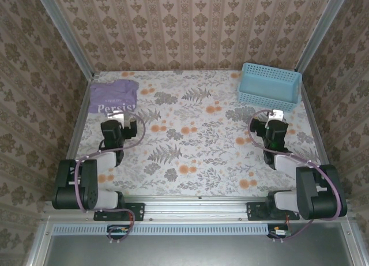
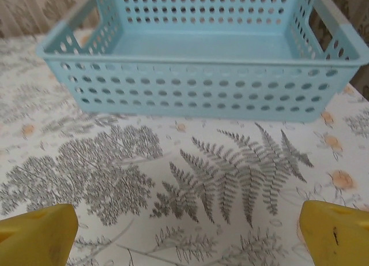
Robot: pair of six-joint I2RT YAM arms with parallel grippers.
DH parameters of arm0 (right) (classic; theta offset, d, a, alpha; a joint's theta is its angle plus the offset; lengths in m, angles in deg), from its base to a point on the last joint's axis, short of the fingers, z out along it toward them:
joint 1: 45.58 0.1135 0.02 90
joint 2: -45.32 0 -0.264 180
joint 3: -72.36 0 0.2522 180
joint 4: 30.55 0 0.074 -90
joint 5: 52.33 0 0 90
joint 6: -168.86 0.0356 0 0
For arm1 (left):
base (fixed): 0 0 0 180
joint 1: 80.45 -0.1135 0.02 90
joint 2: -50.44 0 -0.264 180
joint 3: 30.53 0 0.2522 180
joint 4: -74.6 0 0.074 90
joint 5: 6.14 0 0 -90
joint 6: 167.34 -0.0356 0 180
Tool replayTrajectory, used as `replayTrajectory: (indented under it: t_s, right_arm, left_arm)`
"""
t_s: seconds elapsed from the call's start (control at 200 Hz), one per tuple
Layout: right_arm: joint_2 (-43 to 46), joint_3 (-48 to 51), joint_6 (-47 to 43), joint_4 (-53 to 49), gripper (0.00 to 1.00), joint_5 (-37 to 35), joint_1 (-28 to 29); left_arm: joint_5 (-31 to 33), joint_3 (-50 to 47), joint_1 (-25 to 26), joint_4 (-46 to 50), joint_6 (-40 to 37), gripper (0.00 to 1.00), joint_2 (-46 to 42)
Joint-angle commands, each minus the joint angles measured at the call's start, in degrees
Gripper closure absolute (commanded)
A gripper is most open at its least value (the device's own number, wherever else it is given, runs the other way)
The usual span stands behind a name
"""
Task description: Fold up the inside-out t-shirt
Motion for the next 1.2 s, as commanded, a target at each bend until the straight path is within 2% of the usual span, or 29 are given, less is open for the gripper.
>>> replayTrajectory:
  t_s: [0.0, 0.065, 0.115, 0.19, 0.28, 0.44, 0.8, 1.195]
  right_arm:
    - [-1.0, 2.2, -0.7, 10.3, 0.0, 6.2, -1.1]
    - [-2.5, 2.8, -0.8, 13.7, 0.0, 7.2, -1.2]
    - [-3.6, 2.4, -1.0, 13.9, 0.0, 8.0, -1.2]
    - [-5.3, 1.8, -1.3, 14.5, 0.0, 8.7, -1.2]
    - [-8.7, 0.7, -1.4, 15.3, 0.0, 8.9, -1.3]
    - [-13.9, -1.3, -1.7, 16.2, 0.0, 9.6, -1.1]
    - [-14.3, -2.7, -3.5, 14.1, 0.0, 3.0, 2.1]
    - [-14.3, -2.7, -3.6, 14.1, 0.0, 3.0, 2.1]
  left_arm:
    - [-5.6, -4.6, -1.8, -19.1, -2.6, 0.0, 6.5]
    - [-6.5, -5.5, -2.0, -26.2, -3.7, 0.0, 10.4]
    - [-6.1, -4.6, -2.0, -20.3, -2.8, 0.0, 8.2]
    - [-6.0, -2.6, -2.2, -19.2, -3.0, 0.0, 9.6]
    - [-4.5, 1.6, -3.1, -10.5, -1.0, 0.0, 9.2]
    - [-3.3, 1.7, -2.7, -10.3, -1.1, 0.0, 9.3]
    - [-2.8, 1.7, -2.4, -10.4, -1.2, 0.0, 9.2]
    - [-2.8, 1.7, -2.4, -10.4, -1.2, 0.0, 9.3]
